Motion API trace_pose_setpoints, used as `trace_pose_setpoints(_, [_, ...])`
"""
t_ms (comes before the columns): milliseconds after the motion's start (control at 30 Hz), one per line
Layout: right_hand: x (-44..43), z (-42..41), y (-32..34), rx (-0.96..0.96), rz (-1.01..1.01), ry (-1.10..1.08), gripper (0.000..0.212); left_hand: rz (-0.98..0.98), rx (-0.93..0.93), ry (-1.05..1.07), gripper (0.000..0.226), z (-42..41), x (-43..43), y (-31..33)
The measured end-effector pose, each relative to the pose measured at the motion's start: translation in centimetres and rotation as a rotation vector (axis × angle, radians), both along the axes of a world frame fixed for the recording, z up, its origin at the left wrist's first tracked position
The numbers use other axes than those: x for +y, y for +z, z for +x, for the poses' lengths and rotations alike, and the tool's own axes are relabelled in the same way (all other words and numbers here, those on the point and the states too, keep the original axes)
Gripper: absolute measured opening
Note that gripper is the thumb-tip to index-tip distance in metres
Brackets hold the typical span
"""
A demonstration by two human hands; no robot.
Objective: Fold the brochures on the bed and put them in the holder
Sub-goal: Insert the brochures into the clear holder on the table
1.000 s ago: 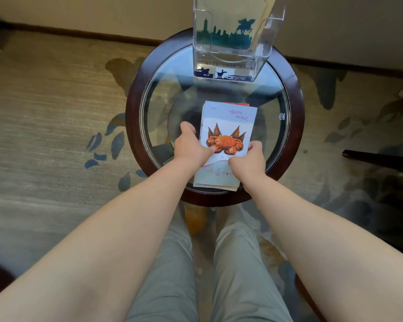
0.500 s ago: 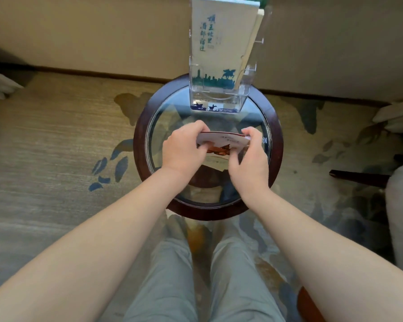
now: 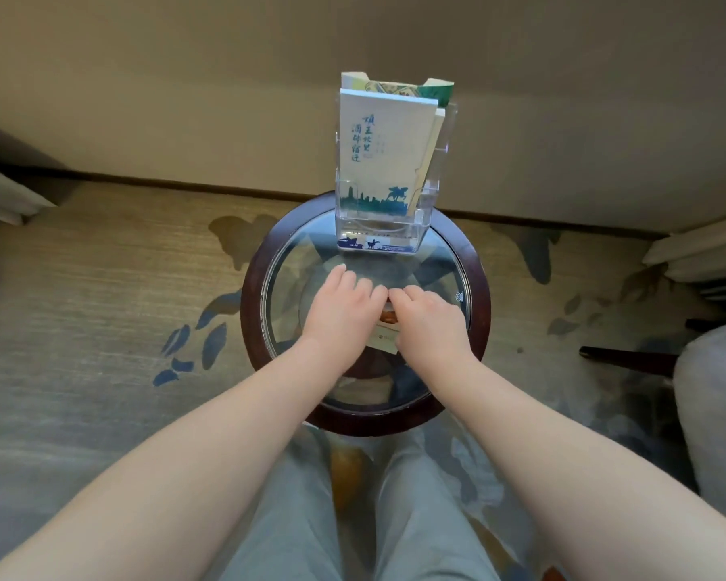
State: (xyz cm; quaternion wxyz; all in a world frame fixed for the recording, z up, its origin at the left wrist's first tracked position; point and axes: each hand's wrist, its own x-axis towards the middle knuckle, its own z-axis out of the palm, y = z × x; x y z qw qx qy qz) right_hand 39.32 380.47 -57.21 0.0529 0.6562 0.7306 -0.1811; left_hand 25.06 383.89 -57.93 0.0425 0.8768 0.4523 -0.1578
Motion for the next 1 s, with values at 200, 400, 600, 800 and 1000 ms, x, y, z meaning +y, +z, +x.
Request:
trace_pose_setpoints(200, [4.3, 1.5, 4.8, 0.046, 0.097, 0.104, 0.036, 0.038, -0.009, -0.019, 0.021, 0.5, 3.8, 4.8])
trace_pose_setpoints(400, [10.3, 2.7, 9.5, 0.037, 0.225, 0.140, 0.037, 0.206, 0.063, -0.007, 0.019, 0.8, 9.3, 11.3])
trace_pose_setpoints(600, [13.1, 3.4, 10.0, 0.049, 0.256, 0.148, 0.031, 0.113, -0.017, 0.050, 0.028, 1.8, 13.0, 10.9])
trace_pose_setpoints(800, [14.7, 3.7, 8.6, 0.066, 0.226, 0.073, 0.035, 0.071, -0.038, 0.047, 0.026, 3.1, 15.1, 10.2])
trace_pose_setpoints(1000, [16.5, 4.1, 9.8, 0.112, 0.308, 0.046, 0.041, 0.160, -0.087, 0.064, 0.025, 2.8, 17.0, 11.1])
